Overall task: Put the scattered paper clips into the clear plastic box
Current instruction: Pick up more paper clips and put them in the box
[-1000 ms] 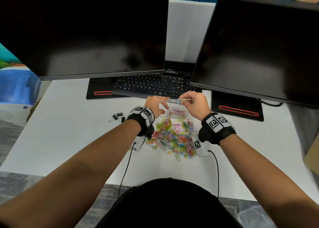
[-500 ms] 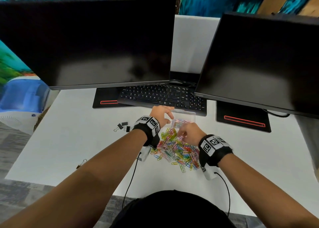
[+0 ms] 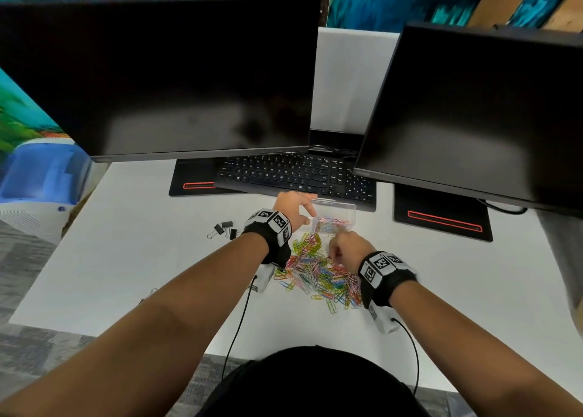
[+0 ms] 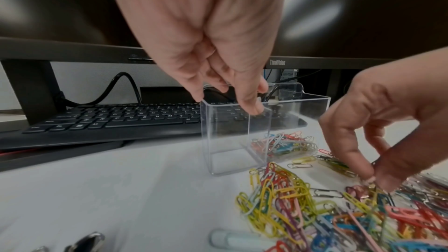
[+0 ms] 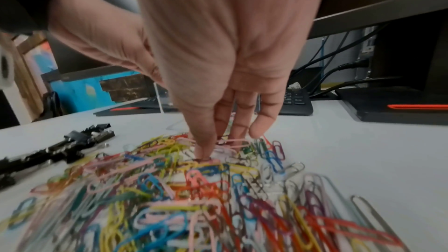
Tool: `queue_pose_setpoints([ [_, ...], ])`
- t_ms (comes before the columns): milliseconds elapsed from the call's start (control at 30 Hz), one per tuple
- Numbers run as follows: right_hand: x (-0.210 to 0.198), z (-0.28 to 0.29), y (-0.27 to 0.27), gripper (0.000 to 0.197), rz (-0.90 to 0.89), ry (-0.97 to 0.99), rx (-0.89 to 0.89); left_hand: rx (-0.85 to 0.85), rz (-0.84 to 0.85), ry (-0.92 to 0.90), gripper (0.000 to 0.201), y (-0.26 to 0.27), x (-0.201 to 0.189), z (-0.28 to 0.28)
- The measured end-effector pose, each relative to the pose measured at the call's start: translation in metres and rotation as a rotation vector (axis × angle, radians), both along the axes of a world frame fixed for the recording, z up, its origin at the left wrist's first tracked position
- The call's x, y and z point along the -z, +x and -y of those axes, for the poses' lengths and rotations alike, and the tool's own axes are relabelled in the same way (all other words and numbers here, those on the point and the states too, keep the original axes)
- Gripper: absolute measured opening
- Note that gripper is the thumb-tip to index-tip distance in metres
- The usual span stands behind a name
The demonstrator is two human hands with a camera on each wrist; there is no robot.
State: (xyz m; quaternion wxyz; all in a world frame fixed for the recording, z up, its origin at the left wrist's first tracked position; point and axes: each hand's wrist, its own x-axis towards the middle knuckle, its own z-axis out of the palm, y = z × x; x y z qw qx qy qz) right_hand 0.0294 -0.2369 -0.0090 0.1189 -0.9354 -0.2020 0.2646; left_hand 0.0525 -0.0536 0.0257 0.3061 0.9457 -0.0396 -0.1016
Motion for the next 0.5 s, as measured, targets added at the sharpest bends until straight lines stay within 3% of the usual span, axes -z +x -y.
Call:
queue_pose_setpoints([
  [267, -0.038, 0.011, 0.009, 0.010, -0.017, 0.286, 0.094, -0.003, -0.001, -0.022, 0.014, 0.000, 0.002, -0.001],
  [433, -0.057, 0.004, 0.032, 0.011, 0.253, 0.418, 0.182, 0.004, -0.003, 0.007, 0.015, 0.001, 0.002, 0.000],
  [500, -0.056, 0.002, 0.039, 0.010, 0.279, 0.399, 0.188, 0.016, 0.000, 0.020, 0.015, 0.002, 0.002, 0.000],
])
